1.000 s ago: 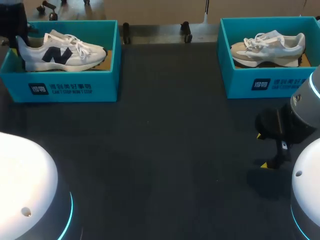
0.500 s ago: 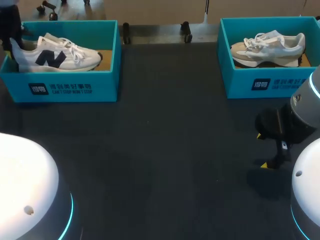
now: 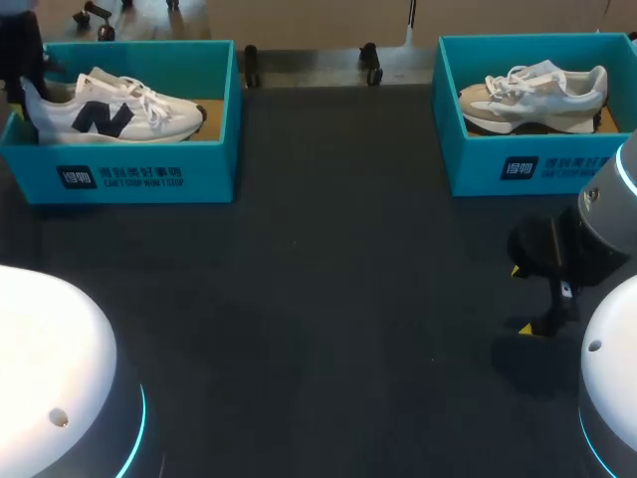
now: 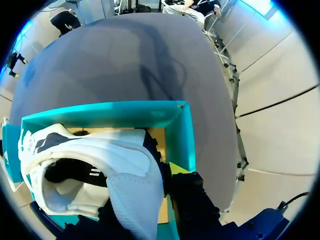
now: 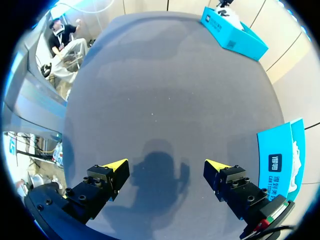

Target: Take the shoe out of the shoebox, open the shoe tongue, remove and reinsert the insole, then place the shoe into the shoebox

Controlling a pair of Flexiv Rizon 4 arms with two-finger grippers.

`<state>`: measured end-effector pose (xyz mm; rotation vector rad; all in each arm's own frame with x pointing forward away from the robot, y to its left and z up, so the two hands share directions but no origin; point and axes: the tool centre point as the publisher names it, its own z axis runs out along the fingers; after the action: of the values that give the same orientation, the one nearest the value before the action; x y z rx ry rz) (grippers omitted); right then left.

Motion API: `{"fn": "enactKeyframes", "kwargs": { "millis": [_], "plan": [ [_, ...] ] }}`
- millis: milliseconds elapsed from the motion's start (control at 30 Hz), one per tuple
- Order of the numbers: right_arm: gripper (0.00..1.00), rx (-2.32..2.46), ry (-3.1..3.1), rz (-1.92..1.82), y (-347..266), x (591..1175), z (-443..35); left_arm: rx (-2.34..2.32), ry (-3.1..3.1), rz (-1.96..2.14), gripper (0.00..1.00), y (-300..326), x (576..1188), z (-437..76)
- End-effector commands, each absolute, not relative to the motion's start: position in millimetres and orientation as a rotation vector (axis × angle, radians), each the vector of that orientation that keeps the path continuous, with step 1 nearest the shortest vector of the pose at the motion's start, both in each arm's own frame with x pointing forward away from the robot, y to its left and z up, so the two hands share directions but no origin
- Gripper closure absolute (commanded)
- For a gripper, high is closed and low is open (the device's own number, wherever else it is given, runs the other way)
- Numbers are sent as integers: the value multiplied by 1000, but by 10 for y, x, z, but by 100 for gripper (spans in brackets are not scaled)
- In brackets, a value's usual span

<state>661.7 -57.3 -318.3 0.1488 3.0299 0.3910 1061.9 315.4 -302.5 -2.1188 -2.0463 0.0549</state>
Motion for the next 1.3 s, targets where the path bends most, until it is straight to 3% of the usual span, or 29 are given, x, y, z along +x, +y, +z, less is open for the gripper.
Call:
{"fn": "enactKeyframes", "kwargs": {
  "millis": [33,1300],
  "plan": [
    [0,148,3028,390,-577,6603,-3182,-2113,-2049,70,100,3203,10588,-3051],
    [0,148,3028,390,-577,6603,-3182,-2062,-2060,108,100,3070,10466,-3553]
  ]
}}
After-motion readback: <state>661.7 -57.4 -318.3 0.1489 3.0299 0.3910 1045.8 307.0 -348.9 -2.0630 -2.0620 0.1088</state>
